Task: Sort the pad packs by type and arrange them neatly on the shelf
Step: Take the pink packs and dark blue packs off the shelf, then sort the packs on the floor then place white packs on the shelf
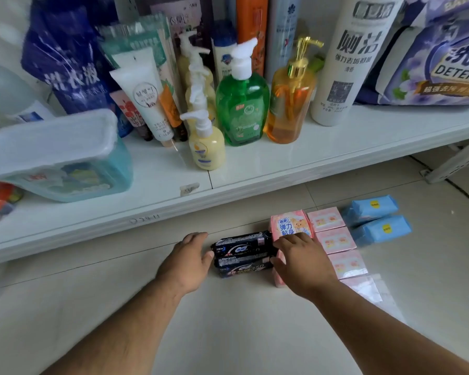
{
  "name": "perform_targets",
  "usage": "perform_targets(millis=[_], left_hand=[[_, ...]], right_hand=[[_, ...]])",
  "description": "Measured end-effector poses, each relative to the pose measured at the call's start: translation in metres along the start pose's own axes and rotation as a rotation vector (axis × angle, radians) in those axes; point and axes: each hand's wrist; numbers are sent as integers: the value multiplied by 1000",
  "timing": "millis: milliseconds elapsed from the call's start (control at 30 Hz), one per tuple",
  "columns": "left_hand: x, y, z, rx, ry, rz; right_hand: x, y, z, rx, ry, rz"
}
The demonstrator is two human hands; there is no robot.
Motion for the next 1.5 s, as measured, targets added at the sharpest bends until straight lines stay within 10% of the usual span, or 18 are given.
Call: perform_targets(millis=[200, 733, 1500], left_hand=[[-125, -114, -138, 149, 223, 32], [-433, -417, -549, -43, 248, 151], [-576, -531, -829, -658, 314, 296]], right_hand=[[29, -97, -164, 251, -52, -27], [84, -374, -691, 5, -96, -167], [119, -471, -1019, -551, -128, -323]])
Point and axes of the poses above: each hand's wrist, its own y-axis towards the middle knuckle, its own z-axis out of the palm, x = y × z, and after that the axes turned 8 degrees about z, right-handed
